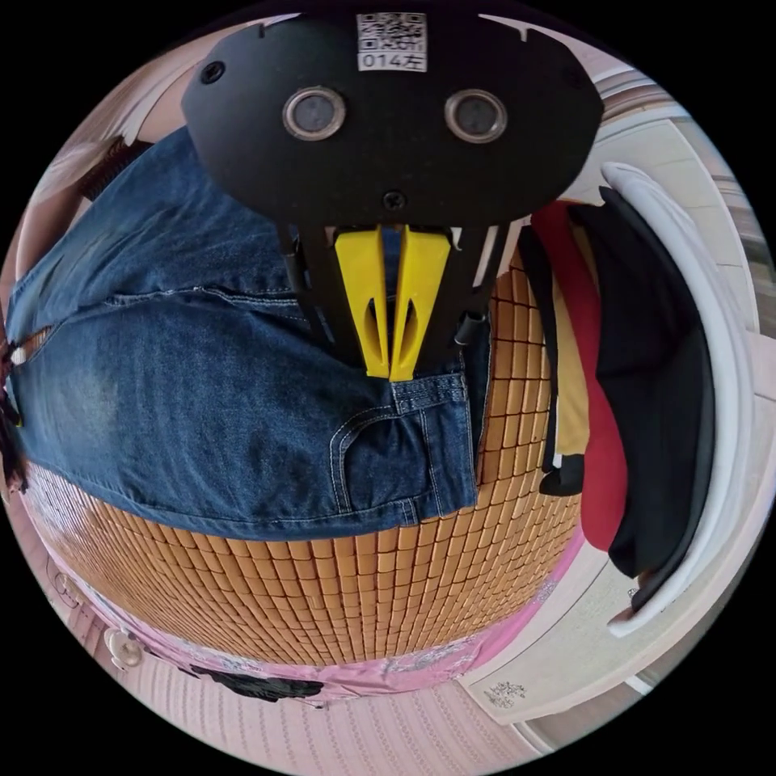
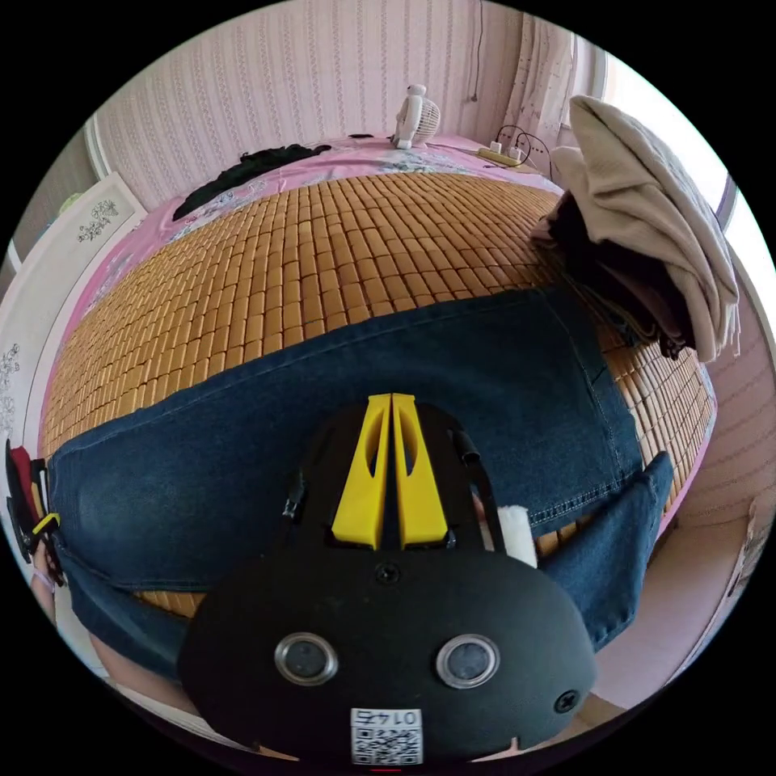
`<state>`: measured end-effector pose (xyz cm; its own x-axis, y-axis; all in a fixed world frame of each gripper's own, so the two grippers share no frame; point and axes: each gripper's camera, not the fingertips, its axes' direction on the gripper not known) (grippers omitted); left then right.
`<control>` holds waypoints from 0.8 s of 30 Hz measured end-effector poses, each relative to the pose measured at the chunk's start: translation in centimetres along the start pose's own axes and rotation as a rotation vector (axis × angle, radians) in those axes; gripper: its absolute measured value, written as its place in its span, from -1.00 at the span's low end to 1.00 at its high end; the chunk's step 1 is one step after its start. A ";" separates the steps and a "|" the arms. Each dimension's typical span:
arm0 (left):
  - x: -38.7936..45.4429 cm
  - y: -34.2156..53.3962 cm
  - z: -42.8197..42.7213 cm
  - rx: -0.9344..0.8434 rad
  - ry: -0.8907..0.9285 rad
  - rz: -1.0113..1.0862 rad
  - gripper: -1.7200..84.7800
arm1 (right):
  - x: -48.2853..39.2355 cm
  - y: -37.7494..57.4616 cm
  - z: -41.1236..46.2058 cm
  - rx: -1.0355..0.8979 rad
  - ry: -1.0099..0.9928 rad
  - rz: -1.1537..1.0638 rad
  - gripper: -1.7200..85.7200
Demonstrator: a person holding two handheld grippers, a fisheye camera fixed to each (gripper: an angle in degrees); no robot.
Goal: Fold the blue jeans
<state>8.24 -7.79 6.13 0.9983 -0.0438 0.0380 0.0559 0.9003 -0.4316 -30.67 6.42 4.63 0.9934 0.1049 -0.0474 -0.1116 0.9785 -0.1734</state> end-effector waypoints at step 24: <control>7.5 0.9 -4.7 0.350 0.523 -0.004 -0.98 | 23.9 10.5 -11.8 -0.053 0.057 0.190 -0.83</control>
<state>15.87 -9.32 1.79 0.8786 -0.1739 -0.4449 0.1401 0.9842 -0.1081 -8.40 17.11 -9.93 0.9514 0.2746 -0.1393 -0.2992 0.9313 -0.2076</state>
